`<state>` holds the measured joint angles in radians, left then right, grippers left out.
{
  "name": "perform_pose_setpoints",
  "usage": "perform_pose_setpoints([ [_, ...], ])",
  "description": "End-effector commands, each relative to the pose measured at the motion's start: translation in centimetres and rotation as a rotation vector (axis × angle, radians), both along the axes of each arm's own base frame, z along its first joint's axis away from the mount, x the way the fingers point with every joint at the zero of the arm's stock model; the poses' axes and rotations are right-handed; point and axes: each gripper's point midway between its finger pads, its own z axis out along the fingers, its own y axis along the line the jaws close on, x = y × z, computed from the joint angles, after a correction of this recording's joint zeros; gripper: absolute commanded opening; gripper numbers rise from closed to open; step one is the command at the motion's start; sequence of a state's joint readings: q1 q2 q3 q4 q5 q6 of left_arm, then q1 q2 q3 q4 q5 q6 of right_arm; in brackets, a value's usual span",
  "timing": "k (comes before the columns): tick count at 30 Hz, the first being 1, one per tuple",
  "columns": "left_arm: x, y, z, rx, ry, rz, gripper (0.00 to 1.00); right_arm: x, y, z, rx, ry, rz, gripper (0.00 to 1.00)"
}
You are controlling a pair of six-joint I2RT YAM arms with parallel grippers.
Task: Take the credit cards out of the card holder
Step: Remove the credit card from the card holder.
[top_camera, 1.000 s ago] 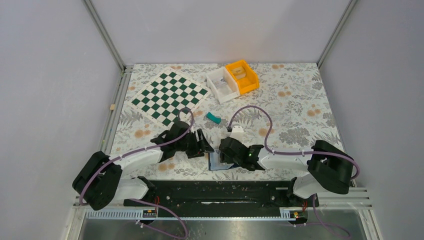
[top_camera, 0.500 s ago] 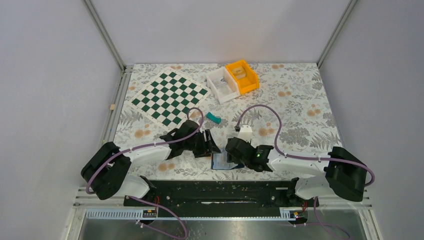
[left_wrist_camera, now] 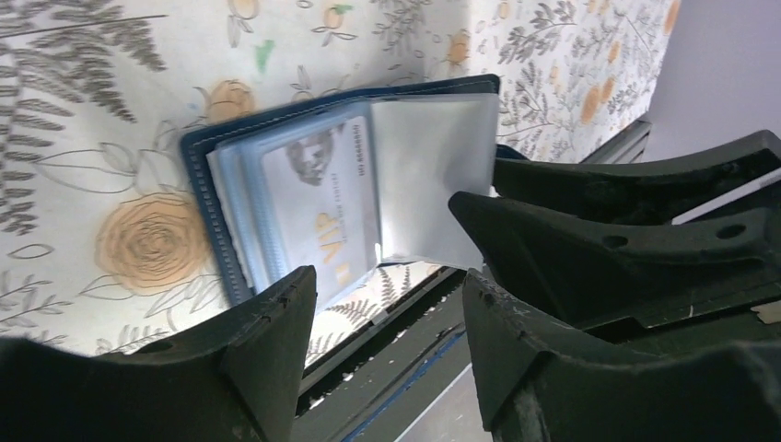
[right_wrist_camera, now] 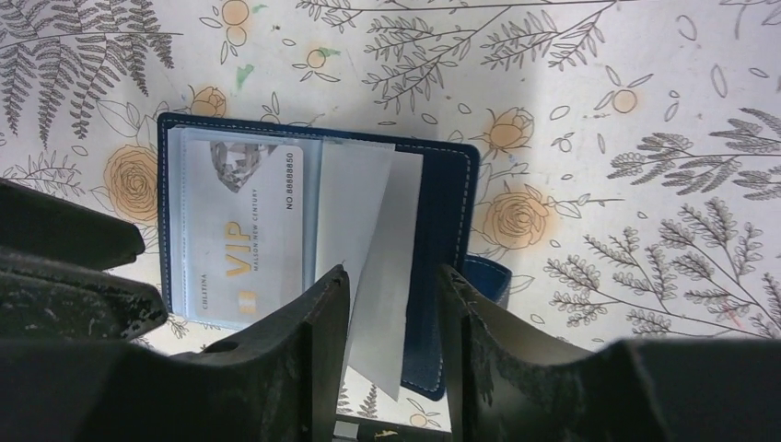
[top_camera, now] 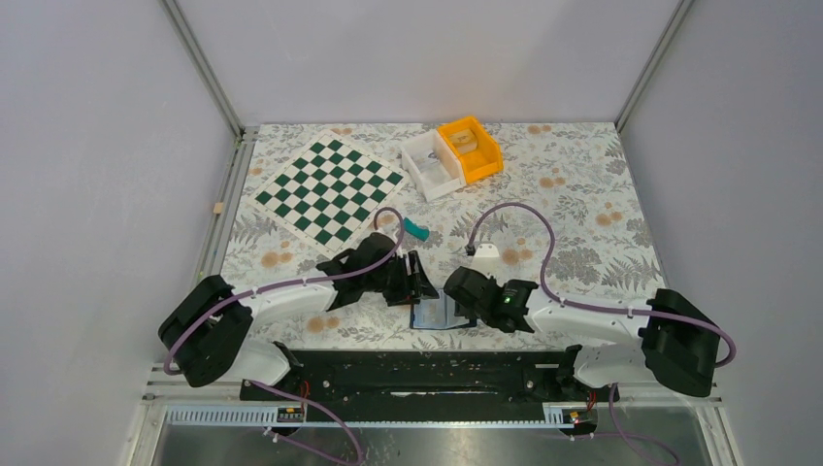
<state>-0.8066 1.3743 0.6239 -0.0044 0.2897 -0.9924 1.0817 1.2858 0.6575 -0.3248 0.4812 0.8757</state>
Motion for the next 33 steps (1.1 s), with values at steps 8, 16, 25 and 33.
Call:
perform_pose_setpoints([
  [8,-0.3,-4.7,1.8,-0.105,-0.018,-0.085,0.59,0.6,0.9,6.8,0.179,-0.050,-0.028,0.41],
  [16,-2.6,-7.4,1.1,-0.135,0.007,-0.157,0.58,1.2,0.8,9.0,0.296,-0.117,-0.069,0.18],
  [25,-3.2,-8.9,2.9,-0.181,-0.049,-0.195,0.58,1.0,0.0,9.8,0.331,-0.149,-0.073,0.19],
  [33,-3.2,-10.1,3.9,-0.193,-0.100,-0.214,0.58,0.7,-1.2,10.0,0.351,-0.175,-0.089,0.20],
])
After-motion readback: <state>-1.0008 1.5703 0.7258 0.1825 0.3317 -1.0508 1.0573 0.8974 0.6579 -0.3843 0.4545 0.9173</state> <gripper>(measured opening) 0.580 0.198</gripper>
